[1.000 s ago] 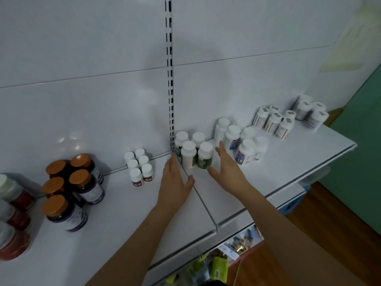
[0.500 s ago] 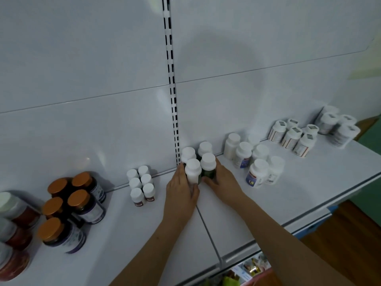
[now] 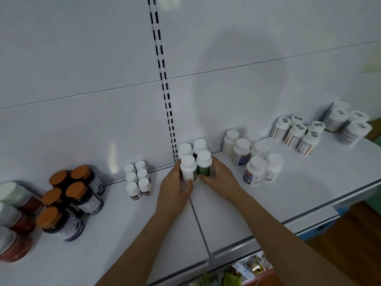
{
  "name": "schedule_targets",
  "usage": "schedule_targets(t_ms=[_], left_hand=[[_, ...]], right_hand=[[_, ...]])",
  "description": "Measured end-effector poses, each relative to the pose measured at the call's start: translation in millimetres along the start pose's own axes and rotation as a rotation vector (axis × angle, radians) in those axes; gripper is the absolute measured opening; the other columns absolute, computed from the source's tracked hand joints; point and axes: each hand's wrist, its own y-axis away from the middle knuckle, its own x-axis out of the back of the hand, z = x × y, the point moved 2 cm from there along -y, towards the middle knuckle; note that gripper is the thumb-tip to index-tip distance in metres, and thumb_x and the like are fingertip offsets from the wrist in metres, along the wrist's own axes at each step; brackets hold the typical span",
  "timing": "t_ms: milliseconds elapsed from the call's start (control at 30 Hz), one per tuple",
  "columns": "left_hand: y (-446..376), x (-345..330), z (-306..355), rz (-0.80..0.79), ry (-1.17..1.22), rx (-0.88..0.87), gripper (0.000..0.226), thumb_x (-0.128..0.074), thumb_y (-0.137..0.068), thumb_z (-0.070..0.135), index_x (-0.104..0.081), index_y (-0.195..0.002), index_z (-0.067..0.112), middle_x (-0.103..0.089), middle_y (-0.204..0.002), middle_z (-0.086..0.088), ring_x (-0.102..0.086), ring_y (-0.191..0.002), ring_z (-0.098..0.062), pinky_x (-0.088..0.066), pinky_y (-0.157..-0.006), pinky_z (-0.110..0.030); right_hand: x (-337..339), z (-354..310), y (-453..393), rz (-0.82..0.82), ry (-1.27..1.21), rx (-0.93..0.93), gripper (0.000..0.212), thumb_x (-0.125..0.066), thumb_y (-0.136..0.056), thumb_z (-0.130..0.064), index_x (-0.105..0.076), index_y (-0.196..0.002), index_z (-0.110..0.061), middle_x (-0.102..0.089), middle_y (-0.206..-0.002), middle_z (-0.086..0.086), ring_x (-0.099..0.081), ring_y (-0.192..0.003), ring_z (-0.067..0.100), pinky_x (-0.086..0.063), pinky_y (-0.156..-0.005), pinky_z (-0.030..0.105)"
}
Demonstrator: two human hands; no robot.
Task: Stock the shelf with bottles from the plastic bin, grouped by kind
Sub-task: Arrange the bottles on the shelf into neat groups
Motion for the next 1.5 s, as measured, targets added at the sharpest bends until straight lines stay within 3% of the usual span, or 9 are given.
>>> schedule_targets(t_ms=[633,767,867,1033,1133,1233,1333,1433,1500], left_hand=[[4,2,16,-0.015,-0.058,0.061,0.065,-0.061,-0.094,0.032,-0.033,-0.150,0.016,-0.044,-0.150,0.005,-0.042,-0.135,-0.013,-0.035,-0.113,-0.030],[30,17,30,0.114,-0.074,0.180,0.060,-0.058,-0.097,0.025,-0.034,-0.151,0.011,-0.040,-0.152,0.000,-0.034,-0.139,-0.015,-0.023,-0.113,-0.025],[51,21,50,0.222,-0.071,0.033,0.040,-0.053,-0.097,0.013,-0.051,-0.137,0.009,-0.054,-0.132,-0.005,-0.048,-0.125,-0.019,-0.036,-0.107,-0.029],[51,-6,104,0.101,0.014,-0.152,0.034,-0.044,-0.096,0.024,-0.059,-0.124,0.012,-0.057,-0.115,0.003,-0.055,-0.108,-0.011,-0.047,-0.094,-0.029],[38,-36,130,0.026,0.066,-0.198,0.041,-0.050,-0.096,0.026,-0.053,-0.134,0.013,-0.053,-0.124,0.003,-0.052,-0.117,-0.010,-0.045,-0.099,-0.027],[23,-65,144,-0.063,0.044,-0.144,0.066,-0.060,-0.094,0.033,-0.030,-0.151,0.016,-0.035,-0.148,0.005,-0.031,-0.139,-0.006,-0.022,-0.114,-0.013],[7,-97,142,-0.176,-0.033,-0.109,0.097,-0.064,-0.090,0.043,0.000,-0.156,0.011,-0.011,-0.157,0.004,-0.005,-0.147,-0.007,0.005,-0.111,-0.007],[-10,-123,128,-0.258,-0.136,-0.004,0.108,-0.061,-0.088,0.052,0.011,-0.154,0.006,0.006,-0.164,-0.011,0.003,-0.152,-0.021,0.003,-0.120,-0.024],[-22,-134,121,-0.255,-0.180,0.039,0.113,-0.058,-0.082,0.064,0.004,-0.156,0.005,-0.001,-0.165,-0.015,-0.002,-0.152,-0.025,-0.008,-0.124,-0.037]], right_hand=[[15,-6,-1,-0.131,0.063,0.023,0.061,-0.070,-0.082,-0.045,-0.048,-0.134,-0.021,-0.060,-0.130,-0.001,-0.055,-0.120,0.019,-0.046,-0.100,0.044],[38,-22,24,-0.037,-0.044,-0.066,0.082,-0.067,-0.090,-0.043,-0.026,-0.154,-0.014,-0.036,-0.155,0.003,-0.032,-0.143,0.019,-0.028,-0.117,0.035],[69,-39,49,0.050,-0.246,-0.005,0.070,-0.068,-0.091,-0.036,-0.036,-0.151,-0.019,-0.046,-0.149,-0.003,-0.045,-0.134,0.010,-0.038,-0.113,0.035],[142,-48,75,0.303,-0.244,0.162,0.038,-0.064,-0.093,-0.015,-0.058,-0.131,-0.019,-0.065,-0.120,-0.009,-0.061,-0.111,0.003,-0.047,-0.093,0.015],[177,-9,78,0.399,-0.085,0.147,0.042,-0.063,-0.094,-0.016,-0.054,-0.135,-0.020,-0.061,-0.128,-0.010,-0.057,-0.116,0.002,-0.047,-0.100,0.025],[191,48,78,0.253,0.047,-0.020,0.071,-0.064,-0.091,-0.041,-0.032,-0.152,-0.023,-0.041,-0.152,-0.007,-0.039,-0.138,0.006,-0.034,-0.115,0.034],[186,91,73,-0.002,0.189,-0.138,0.105,-0.059,-0.078,-0.069,-0.005,-0.158,-0.025,-0.012,-0.164,-0.007,-0.017,-0.149,0.010,-0.017,-0.119,0.028],[169,105,56,-0.121,0.198,-0.104,0.110,-0.066,-0.080,-0.063,0.000,-0.158,-0.021,-0.010,-0.165,-0.006,-0.014,-0.149,0.010,-0.012,-0.116,0.023],[162,104,35,-0.166,0.148,-0.065,0.111,-0.071,-0.079,-0.060,-0.005,-0.158,-0.018,-0.016,-0.163,-0.007,-0.017,-0.145,0.004,-0.014,-0.118,0.025]])
